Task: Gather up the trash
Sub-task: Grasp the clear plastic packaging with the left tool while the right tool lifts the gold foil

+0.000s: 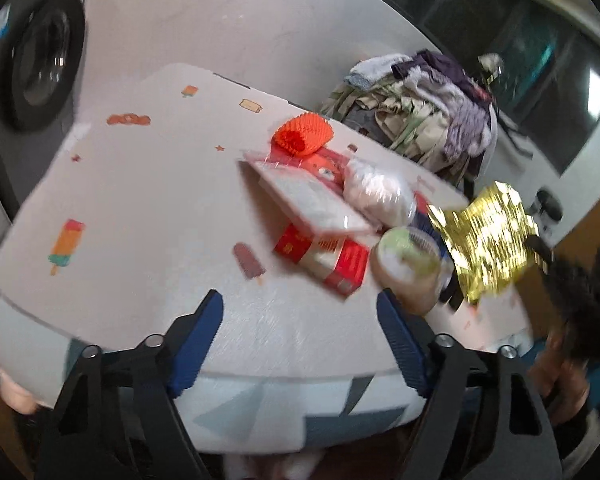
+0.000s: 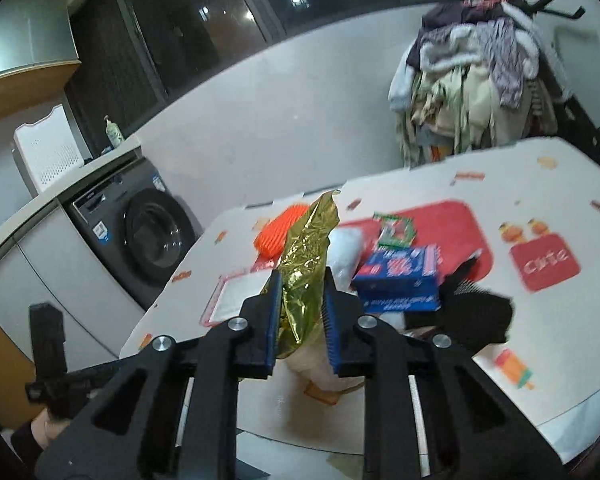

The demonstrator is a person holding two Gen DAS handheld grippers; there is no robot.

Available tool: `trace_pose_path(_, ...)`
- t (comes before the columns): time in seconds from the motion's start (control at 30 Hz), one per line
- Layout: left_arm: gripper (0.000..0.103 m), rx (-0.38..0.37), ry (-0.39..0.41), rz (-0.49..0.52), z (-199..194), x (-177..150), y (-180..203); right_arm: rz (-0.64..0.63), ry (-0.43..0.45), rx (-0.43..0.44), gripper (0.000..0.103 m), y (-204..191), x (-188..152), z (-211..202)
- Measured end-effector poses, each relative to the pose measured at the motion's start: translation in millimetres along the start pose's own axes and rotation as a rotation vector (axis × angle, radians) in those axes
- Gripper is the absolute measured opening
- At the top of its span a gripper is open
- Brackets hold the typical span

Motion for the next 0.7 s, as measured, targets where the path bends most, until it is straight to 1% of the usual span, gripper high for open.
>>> trace_pose_path(0.07,0.070,-0.039,0.011,-0.066,8,14,-7,-0.015,0.021,-0.023,0.022,6,4,-8)
trace_pose_path(0.1,0.067,-0.059,0.021,-0.116,14,25,-13,-0.021,0.027,-0.032,0.022,9,4,-11)
trace_pose_path(0.2,0.066,-0.090,0.037,-0.221,33,47,-29,-0.049,0.043,-0.076,0.022,19,4,-18)
trace_pose_path(0.23,0.065,-0.104,0.034,-0.262,42,53,-36,-0.050,0.043,-0.083,0.022,22,4,-19)
trace_pose_path(0.3,0.061,-0.097,0.033,-0.337,59,62,-52,-0.050,0.043,-0.093,0.022,28,3,-21)
trace_pose_path(0.37,0.059,-0.140,0.038,-0.415,77,68,-65,-0.051,0.044,-0.110,0.022,36,1,-22)
trace_pose_path(0.43,0.057,-0.140,0.038,-0.444,87,70,-73,-0.050,0.045,-0.126,0.022,43,1,-23)
trace_pose_path(0.57,0.050,-0.143,0.028,-0.472,107,74,-81,-0.041,0.038,-0.145,0.022,54,1,-22)
trace_pose_path(0.6,0.045,-0.147,0.022,-0.471,112,75,-81,-0.040,0.037,-0.149,0.022,56,1,-22)
trace_pose_path(0.63,0.035,-0.149,0.015,-0.465,115,76,-81,-0.040,0.036,-0.152,0.022,58,1,-22)
trace_pose_path(0.7,0.023,-0.132,-0.005,-0.442,120,77,-80,-0.039,0.035,-0.156,0.022,60,1,-21)
Point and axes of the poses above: each gripper's, at about its wrist camera, not at the fingertips, and z roughly the way its jaws point, y to its right, x to its top, the point moved 4 cm from there along z, roughly the way its jaws point, and after that the axes turned 13 degrees about -x, right-handed, at the moved point
